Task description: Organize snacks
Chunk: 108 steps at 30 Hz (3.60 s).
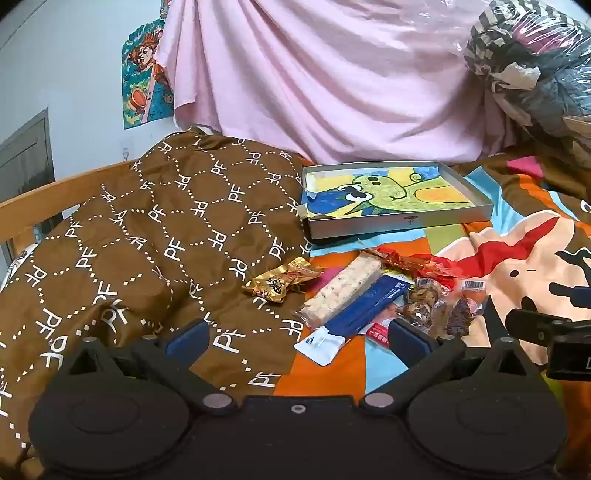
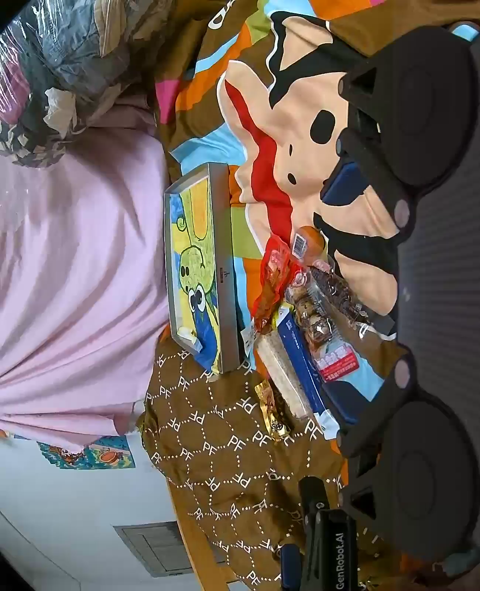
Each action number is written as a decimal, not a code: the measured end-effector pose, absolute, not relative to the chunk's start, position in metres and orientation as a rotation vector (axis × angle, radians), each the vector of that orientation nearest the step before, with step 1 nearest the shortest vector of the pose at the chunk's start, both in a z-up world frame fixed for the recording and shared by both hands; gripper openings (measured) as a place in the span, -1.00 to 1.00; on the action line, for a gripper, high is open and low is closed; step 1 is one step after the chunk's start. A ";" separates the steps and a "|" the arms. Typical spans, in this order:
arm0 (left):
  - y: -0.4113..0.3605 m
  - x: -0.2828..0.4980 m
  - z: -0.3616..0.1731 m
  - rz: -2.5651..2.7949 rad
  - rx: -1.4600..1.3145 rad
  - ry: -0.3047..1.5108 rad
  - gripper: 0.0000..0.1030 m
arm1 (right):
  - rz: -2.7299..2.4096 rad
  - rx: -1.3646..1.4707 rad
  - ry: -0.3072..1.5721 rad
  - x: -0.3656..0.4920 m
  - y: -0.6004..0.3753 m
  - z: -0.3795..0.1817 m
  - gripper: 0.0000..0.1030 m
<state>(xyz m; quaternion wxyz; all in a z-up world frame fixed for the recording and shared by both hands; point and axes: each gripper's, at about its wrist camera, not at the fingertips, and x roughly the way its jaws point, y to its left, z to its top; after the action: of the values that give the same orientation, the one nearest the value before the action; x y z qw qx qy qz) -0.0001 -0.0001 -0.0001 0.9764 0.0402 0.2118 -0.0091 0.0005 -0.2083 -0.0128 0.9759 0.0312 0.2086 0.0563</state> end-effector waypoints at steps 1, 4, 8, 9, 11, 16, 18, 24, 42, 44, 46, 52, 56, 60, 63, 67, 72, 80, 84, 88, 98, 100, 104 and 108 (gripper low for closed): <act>0.000 0.000 0.000 -0.018 0.082 0.428 0.99 | 0.114 0.063 0.421 0.001 -0.208 -0.013 1.00; 0.000 0.000 0.000 -0.018 0.081 0.427 0.99 | 0.114 0.064 0.421 0.001 -0.209 -0.013 1.00; -0.001 0.000 0.000 -0.018 0.084 0.425 0.99 | 0.115 0.065 0.421 0.000 -0.208 -0.013 1.00; -0.001 0.000 0.000 -0.018 0.084 0.425 0.99 | 0.116 0.065 0.421 0.000 -0.208 -0.012 1.00; -0.001 0.002 0.000 -0.018 0.084 0.426 0.99 | 0.116 0.064 0.420 -0.001 -0.208 -0.011 1.00; -0.001 0.002 -0.001 -0.018 0.085 0.426 0.99 | 0.115 0.067 0.421 0.000 -0.210 -0.011 1.00; -0.001 0.003 -0.001 -0.018 0.085 0.427 0.99 | 0.118 0.063 0.419 0.000 -0.208 -0.012 1.00; -0.002 0.003 -0.001 -0.017 0.081 0.428 0.99 | 0.121 0.058 0.418 -0.001 -0.206 -0.012 1.00; -0.002 0.003 -0.004 -0.018 0.081 0.431 0.99 | 0.132 0.056 0.417 0.000 -0.206 -0.014 1.00; -0.002 0.003 -0.005 -0.017 0.079 0.433 0.99 | 0.134 0.056 0.420 0.000 -0.206 -0.014 1.00; 0.001 0.004 -0.009 -0.016 0.076 0.440 0.99 | 0.134 0.055 0.423 0.001 -0.206 -0.014 1.00; 0.003 0.006 -0.008 -0.013 0.059 0.468 0.99 | 0.142 0.058 0.431 0.002 -0.205 -0.015 1.00; 0.002 0.009 -0.009 -0.013 0.055 0.489 0.99 | 0.146 0.065 0.439 0.004 -0.204 -0.018 1.00; 0.005 0.015 -0.011 -0.008 0.039 0.521 0.99 | 0.153 0.065 0.454 0.007 -0.203 -0.021 1.00; 0.005 0.020 -0.015 -0.010 0.041 0.547 0.99 | 0.158 0.065 0.470 0.011 -0.204 -0.024 1.00; 0.004 0.032 -0.017 -0.032 0.065 0.562 0.99 | 0.164 0.070 0.500 0.018 -0.207 -0.030 1.00; -0.004 0.057 -0.016 -0.085 0.142 0.540 0.99 | 0.177 0.097 0.544 0.033 -0.214 -0.034 1.00; -0.011 0.111 -0.024 -0.186 0.171 0.543 0.99 | 0.196 0.173 0.633 0.065 -0.228 -0.040 1.00; -0.009 0.134 -0.036 -0.270 0.136 0.582 0.99 | 0.240 0.181 0.656 0.080 -0.232 -0.040 1.00; -0.006 0.143 -0.045 -0.332 0.097 0.601 0.99 | 0.288 0.195 0.695 0.097 -0.233 -0.041 1.00; 0.004 0.169 -0.067 -0.405 0.014 0.755 0.99 | 0.316 0.258 0.768 0.131 -0.229 -0.056 0.87; 0.004 0.172 -0.070 -0.414 0.022 0.766 0.98 | 0.309 0.278 0.776 0.133 -0.232 -0.060 0.83; 0.002 0.172 -0.069 -0.493 0.044 0.785 0.97 | 0.306 0.296 0.782 0.136 -0.236 -0.064 0.75; -0.003 0.168 -0.067 -0.603 0.071 0.813 0.92 | 0.301 0.305 0.769 0.137 -0.238 -0.062 0.55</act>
<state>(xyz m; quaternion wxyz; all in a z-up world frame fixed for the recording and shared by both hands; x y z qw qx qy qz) 0.1681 -0.0027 -0.0673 0.8740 0.0342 0.3893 -0.2888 0.1366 -0.2375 -0.0624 0.9048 0.1474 0.3721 0.1456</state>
